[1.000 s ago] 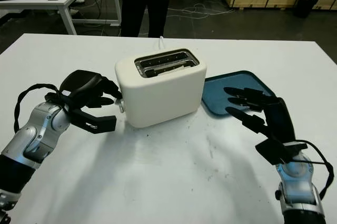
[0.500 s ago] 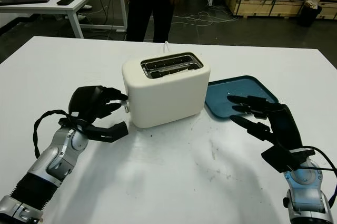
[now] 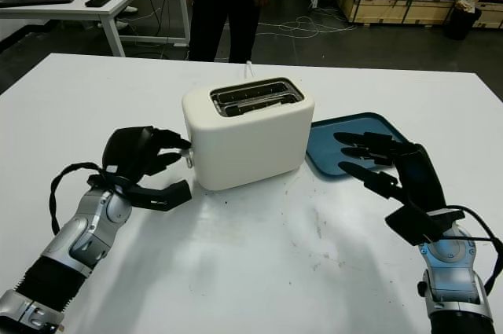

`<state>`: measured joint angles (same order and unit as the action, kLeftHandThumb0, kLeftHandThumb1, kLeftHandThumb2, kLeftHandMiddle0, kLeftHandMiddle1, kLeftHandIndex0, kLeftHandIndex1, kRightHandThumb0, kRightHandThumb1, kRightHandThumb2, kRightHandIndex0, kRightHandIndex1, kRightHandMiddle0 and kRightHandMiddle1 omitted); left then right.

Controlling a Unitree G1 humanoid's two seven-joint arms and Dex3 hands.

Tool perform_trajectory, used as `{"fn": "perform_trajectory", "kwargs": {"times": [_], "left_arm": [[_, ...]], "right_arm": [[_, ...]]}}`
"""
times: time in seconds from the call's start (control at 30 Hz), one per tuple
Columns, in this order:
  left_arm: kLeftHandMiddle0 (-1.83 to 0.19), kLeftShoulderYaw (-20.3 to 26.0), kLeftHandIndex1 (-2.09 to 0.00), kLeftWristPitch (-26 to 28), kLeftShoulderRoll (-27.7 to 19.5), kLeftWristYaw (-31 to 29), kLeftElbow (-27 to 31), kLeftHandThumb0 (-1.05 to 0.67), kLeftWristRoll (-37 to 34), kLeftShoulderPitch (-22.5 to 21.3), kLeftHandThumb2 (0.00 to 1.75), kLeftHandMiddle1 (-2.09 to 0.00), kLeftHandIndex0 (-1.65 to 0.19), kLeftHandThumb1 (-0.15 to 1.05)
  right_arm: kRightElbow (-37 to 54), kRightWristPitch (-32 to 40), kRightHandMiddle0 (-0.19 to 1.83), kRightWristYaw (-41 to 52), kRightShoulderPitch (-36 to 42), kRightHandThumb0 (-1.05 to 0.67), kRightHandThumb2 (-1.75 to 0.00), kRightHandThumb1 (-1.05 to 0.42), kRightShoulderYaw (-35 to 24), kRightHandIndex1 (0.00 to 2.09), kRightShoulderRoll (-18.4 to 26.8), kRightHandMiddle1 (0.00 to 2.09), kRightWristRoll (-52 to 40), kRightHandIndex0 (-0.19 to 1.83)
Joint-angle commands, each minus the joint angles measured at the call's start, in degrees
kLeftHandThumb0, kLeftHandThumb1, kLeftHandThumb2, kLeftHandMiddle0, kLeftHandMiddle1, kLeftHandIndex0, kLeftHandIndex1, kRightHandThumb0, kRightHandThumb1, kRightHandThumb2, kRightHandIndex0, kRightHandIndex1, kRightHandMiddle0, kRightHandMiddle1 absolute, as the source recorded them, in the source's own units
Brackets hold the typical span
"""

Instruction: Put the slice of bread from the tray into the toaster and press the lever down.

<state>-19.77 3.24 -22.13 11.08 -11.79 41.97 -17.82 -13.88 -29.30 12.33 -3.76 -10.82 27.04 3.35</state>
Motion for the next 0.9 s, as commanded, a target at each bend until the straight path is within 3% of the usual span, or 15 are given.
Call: {"fn": "perform_trajectory", "kwargs": {"times": [0.0, 0.2, 0.37, 0.5, 0.53, 0.67, 0.7, 0.87], "left_arm": [[-0.77, -12.7, -0.02, 0.5, 6.1, -16.3, -9.4, -0.26, 0.2, 3.5, 0.02, -0.83, -1.11, 0.92], [-0.88, -12.8, -0.06, -3.6, 3.6, -17.4, -10.0, -0.26, -0.3, 1.2, 0.00, -0.95, -1.20, 0.90], [-0.97, -11.7, -0.06, -3.2, 3.1, -17.6, -4.4, -0.25, -1.0, 0.6, 0.00, -0.98, -1.20, 0.81], [-0.86, -11.7, -0.07, -2.3, 4.9, -17.4, -0.5, -0.25, -2.0, 1.3, 0.00, -1.26, -1.24, 0.80], [-0.86, -12.5, -0.07, -1.1, 5.7, -18.7, -1.8, -0.27, -2.0, 1.4, 0.01, -1.24, -1.24, 0.81], [-0.87, -17.4, -0.01, 2.5, 12.0, -22.4, -18.8, -0.21, 0.4, 3.0, 0.00, -0.62, -1.13, 0.83], [-0.88, -18.3, -0.01, 2.7, 12.8, -23.4, -20.4, -0.23, 0.6, 3.5, 0.01, -0.57, -1.12, 0.84], [-0.87, -18.2, 0.00, 4.9, 12.6, -26.9, -17.6, -0.27, 0.3, 1.9, 0.02, -0.48, -1.06, 0.89]], "right_arm": [[-0.9, 1.2, 0.88, -0.2, -1.9, -0.35, -0.02, -0.92, 0.4, 0.01, -0.1, 0.00, 0.0, 1.03], [-0.3, 1.7, 0.88, 0.1, -1.6, -0.36, -0.03, -0.92, 0.4, 0.01, -0.2, 0.00, -0.5, 1.03], [0.8, 1.6, 0.89, -0.4, -0.2, -0.36, -0.02, -0.92, 0.0, 0.01, 0.0, 0.00, 0.1, 1.03], [1.9, 1.1, 0.89, -0.2, 1.2, -0.37, -0.03, -0.92, -0.5, 0.00, 0.2, 0.00, -0.3, 1.02], [2.1, 1.1, 0.89, -0.1, 1.4, -0.37, -0.03, -0.92, -0.5, 0.00, 0.2, 0.00, -0.4, 1.02], [1.3, 0.9, 0.87, 0.3, 1.3, -0.37, -0.04, -0.92, -0.6, 0.00, 0.8, 0.00, -0.6, 1.00], [0.9, 1.0, 0.87, 0.6, 1.0, -0.37, -0.04, -0.92, -0.6, 0.00, 0.9, 0.00, -0.8, 1.00], [-1.5, 0.9, 0.86, 0.0, -1.7, -0.35, -0.04, -0.92, 0.1, 0.00, 0.7, 0.00, 0.1, 1.00]]}}
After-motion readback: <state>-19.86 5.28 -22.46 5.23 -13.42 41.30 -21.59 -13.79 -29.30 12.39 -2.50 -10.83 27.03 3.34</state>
